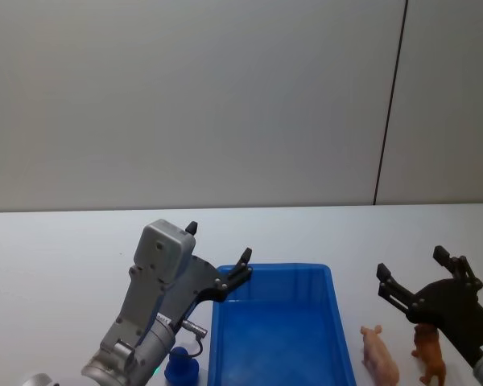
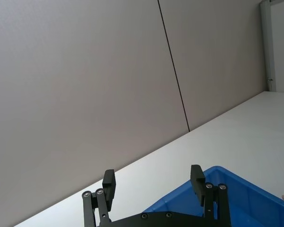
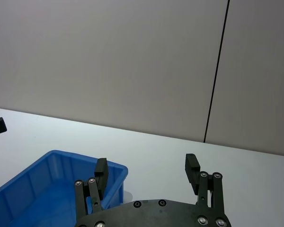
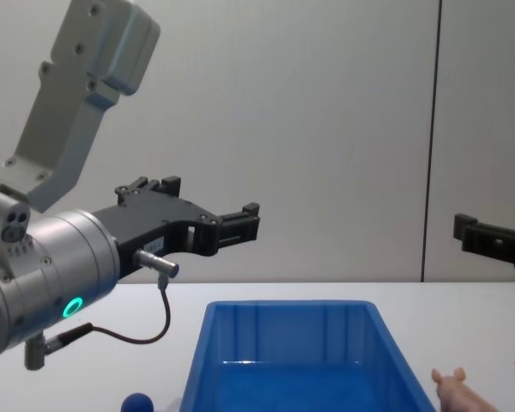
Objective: Pick up the two dolls from the table and place them into the box.
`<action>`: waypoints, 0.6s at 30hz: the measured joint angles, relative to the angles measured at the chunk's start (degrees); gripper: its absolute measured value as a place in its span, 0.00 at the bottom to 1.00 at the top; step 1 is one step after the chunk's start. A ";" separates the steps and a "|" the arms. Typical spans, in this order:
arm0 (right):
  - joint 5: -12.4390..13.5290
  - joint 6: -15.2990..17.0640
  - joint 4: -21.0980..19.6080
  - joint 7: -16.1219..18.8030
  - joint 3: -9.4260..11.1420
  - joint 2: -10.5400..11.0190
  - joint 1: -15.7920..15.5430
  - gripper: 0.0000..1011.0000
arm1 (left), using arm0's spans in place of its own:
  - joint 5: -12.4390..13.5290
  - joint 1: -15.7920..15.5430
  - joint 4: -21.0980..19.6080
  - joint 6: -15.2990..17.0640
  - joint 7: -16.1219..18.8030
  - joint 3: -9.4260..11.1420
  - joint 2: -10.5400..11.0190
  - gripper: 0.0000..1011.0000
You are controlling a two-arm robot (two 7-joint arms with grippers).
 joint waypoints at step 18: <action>1.68 3.30 0.31 -1.24 1.28 0.96 -0.58 0.99 | 0.00 0.00 0.00 0.00 0.00 0.00 0.00 0.99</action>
